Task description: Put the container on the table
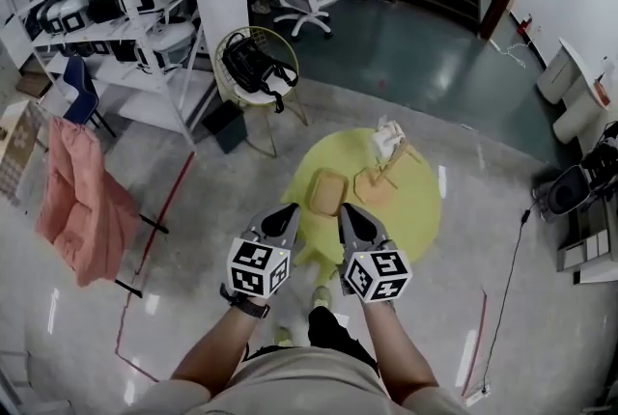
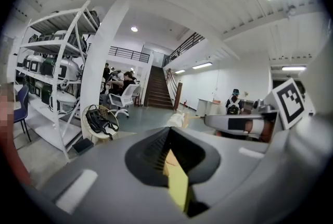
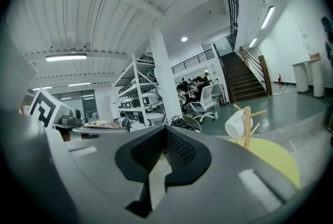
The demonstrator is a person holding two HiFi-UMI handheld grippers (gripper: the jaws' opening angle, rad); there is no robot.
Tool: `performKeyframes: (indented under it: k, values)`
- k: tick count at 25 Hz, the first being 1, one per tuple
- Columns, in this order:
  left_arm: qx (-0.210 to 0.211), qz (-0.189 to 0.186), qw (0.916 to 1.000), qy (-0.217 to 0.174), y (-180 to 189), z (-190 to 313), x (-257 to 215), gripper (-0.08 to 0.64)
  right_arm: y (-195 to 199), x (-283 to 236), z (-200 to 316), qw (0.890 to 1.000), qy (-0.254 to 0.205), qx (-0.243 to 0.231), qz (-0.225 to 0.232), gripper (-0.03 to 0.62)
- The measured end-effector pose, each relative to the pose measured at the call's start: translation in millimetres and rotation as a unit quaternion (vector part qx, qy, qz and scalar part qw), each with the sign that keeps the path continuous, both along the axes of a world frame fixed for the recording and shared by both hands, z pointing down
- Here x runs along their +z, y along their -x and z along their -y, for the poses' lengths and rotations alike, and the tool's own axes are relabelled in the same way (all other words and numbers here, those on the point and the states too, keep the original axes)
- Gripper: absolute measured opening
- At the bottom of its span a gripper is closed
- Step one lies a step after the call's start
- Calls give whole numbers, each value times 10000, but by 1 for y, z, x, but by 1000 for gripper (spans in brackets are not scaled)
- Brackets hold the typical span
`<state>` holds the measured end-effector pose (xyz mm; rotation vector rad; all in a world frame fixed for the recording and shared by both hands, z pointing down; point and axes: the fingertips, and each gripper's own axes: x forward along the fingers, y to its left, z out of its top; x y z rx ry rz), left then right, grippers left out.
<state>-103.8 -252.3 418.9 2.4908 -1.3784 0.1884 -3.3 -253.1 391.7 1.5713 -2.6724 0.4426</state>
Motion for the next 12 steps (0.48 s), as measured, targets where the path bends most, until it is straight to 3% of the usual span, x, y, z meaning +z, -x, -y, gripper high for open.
performKeyframes:
  k: [12]
  values:
    - [138, -60, 9975, -694, 14, -31, -57, 6, 16, -44, -23, 9989, -458, -45, 31, 11]
